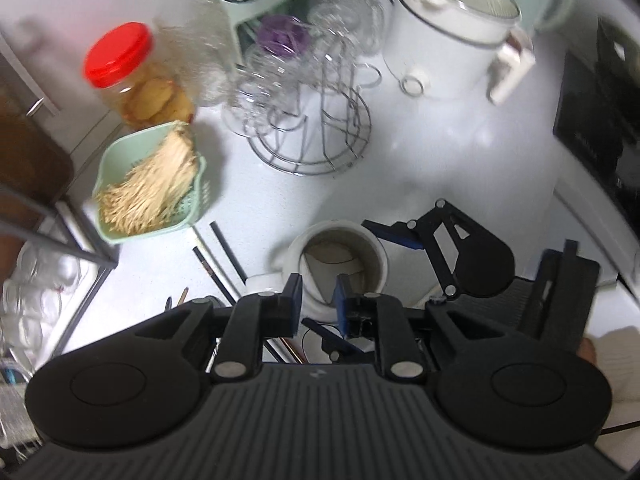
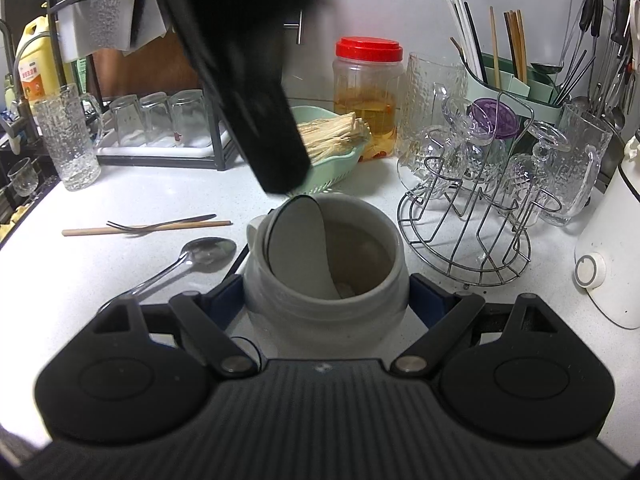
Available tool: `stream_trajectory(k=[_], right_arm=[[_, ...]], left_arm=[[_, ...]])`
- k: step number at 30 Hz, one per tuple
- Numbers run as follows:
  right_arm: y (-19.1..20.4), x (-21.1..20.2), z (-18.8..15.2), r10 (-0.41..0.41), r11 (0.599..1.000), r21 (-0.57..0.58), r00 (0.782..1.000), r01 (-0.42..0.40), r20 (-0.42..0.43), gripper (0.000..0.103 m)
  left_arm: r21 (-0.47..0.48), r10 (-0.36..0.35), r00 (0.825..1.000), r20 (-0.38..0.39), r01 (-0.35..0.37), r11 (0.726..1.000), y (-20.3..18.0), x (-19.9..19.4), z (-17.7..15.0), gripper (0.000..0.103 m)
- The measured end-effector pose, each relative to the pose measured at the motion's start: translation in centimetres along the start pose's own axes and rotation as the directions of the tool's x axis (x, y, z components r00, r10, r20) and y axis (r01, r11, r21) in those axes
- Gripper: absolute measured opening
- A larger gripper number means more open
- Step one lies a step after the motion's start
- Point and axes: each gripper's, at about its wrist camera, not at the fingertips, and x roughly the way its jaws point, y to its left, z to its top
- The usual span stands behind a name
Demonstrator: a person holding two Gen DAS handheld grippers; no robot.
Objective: Organize utensils
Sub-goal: 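Move the left gripper to the long white stick and grasp it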
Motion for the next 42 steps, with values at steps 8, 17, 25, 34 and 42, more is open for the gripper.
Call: stream_trajectory(k=[8, 17, 25, 34, 42], right_arm=[[0.1, 0.0, 0.2, -0.014, 1.000, 0.012, 1.000, 0.014, -0.017, 0.090], [0.1, 0.2, 0.3, -0.024, 1.000, 0.019, 0.999, 0.025, -0.040, 0.090], [0.1, 0.4, 0.5, -0.021, 1.000, 0.009, 0.998, 0.021, -0.058, 0.090], [-0.9, 0.5, 1.0, -0.010, 1.000, -0.003, 0.995, 0.010, -0.096, 0.090], [-2.6, 0.2, 1.0, 0.000, 1.000, -0.010, 0.991, -0.001, -0.132, 0.090]], left_arm=[[-0.200, 0.005, 0.992, 0.125, 0.020, 0.980, 3.5, -2.5, -4.3, 0.020], [-0.371, 0.037, 0.973, 0.228, 0.051, 0.927, 5.7, -2.9, -11.2, 0.021], [-0.494, 0.033, 0.953, 0.300, 0.126, 0.860, 6.3, -1.3, -16.4, 0.021], [-0.495, -0.058, 0.955, 0.290, 0.202, 0.845, 6.0, 2.8, -20.1, 0.020], [-0.310, -0.153, 0.956, 0.252, 0.229, 0.923, 3.7, 6.0, -19.2, 0.021]])
